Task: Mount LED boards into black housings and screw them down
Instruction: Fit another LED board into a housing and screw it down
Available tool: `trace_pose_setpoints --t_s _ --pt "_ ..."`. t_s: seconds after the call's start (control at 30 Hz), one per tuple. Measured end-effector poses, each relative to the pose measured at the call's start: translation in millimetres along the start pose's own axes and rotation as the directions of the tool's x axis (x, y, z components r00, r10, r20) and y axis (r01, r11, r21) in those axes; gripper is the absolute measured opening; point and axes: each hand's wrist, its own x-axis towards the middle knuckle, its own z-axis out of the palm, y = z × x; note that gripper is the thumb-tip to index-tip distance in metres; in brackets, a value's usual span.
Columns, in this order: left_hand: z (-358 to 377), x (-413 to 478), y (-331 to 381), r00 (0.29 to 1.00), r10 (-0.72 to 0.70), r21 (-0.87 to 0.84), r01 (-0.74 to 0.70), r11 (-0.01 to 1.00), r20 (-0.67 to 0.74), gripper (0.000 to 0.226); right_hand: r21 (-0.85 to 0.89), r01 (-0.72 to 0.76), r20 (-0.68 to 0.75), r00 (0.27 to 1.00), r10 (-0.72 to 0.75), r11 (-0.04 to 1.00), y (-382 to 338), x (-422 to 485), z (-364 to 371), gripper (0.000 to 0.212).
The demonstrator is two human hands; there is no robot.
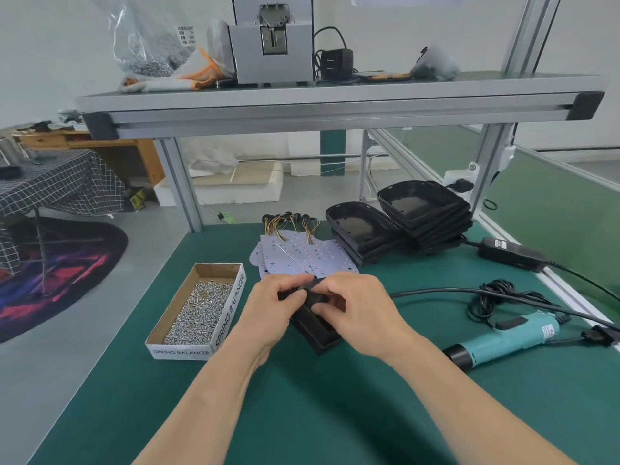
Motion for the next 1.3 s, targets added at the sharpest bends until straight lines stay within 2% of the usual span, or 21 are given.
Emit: trace_pose_setpoints --t_s 0.1,0.23,0.37,0.43,0.47,0.53,0.63,0.73,0.77,0.83,0.9,0.93,1.0,1.07,1.13,1.3 --pt "-1 3 0 0.999 -0.044 -0.02 0.045 0.999 0.02 0.03 0.03 -0.009 -0.046 0.999 0.01 1.0 1 -2 1 0.013" --pt "1 6 6 0.993 -0.114 -0.081 0.114 0.99 0.002 0.03 -0.067 0.054 -0.025 0.998 -0.056 0.996 -2 -5 -3 0.017" --pt "3 12 13 0.99 -0.136 -0.106 0.131 0.986 -0.034 0.031 -0.129 0.061 0.126 0.991 -0.045 0.99 -12 -12 -5 0.05" --pt "6 14 15 0.988 -0.139 -0.104 0.132 0.986 -0.063 0.03 -0.221 0.053 0.172 0.985 -0.015 0.974 -12 -15 1 0.069" --pt "8 14 16 0.987 -0.14 -0.112 0.131 0.985 -0.08 0.029 -0.274 0.047 0.153 0.988 -0.005 0.961 -12 -16 4 0.07" --pt "12 14 17 0.983 -0.153 -0.131 0.139 0.982 -0.102 0.025 -0.339 0.033 0.06 0.998 -0.013 0.94 -14 -16 10 0.058" --pt "15 11 21 0.985 -0.155 -0.144 0.144 0.979 -0.071 0.019 -0.389 0.044 -0.014 0.998 -0.053 0.92 -20 -14 11 0.046" --pt "2 7 26 0.99 -0.116 -0.214 0.13 0.968 0.077 0.015 -0.311 0.004 -0.113 0.993 -0.042 0.95 -14 -8 -3 0.036" --pt "-8 6 25 0.984 -0.086 -0.164 0.111 0.98 0.154 0.02 -0.269 -0.005 -0.122 0.992 -0.029 0.963 -10 -5 -11 0.032" --pt "-25 5 20 0.963 -0.055 0.018 0.052 0.998 0.265 0.045 -0.188 -0.029 -0.128 0.992 0.005 0.982 -1 0 -26 0.026" --pt "-27 7 14 0.967 -0.018 0.097 -0.007 0.995 0.254 0.06 -0.103 -0.03 -0.122 0.992 0.017 0.994 3 3 -36 0.021" --pt "-22 8 12 0.969 0.011 0.045 -0.022 0.999 0.247 0.06 -0.059 -0.029 -0.119 0.993 0.022 0.998 2 4 -38 0.019" --pt "-9 9 11 0.97 0.049 -0.136 -0.017 0.991 0.239 0.046 0.028 -0.038 -0.104 0.994 0.041 0.999 1 5 -39 0.016" --pt "-2 10 11 0.97 0.086 -0.224 -0.035 0.974 0.227 0.028 0.131 -0.079 -0.068 0.994 0.089 0.988 0 5 -41 0.014" --pt "-1 10 14 0.962 0.109 -0.218 -0.054 0.974 0.25 0.021 0.203 -0.117 -0.018 0.992 0.123 0.972 4 6 -45 0.01" --pt "5 8 15 0.951 0.127 -0.242 -0.057 0.969 0.283 0.02 0.25 -0.165 0.053 0.986 0.157 0.954 15 7 -51 0.009"
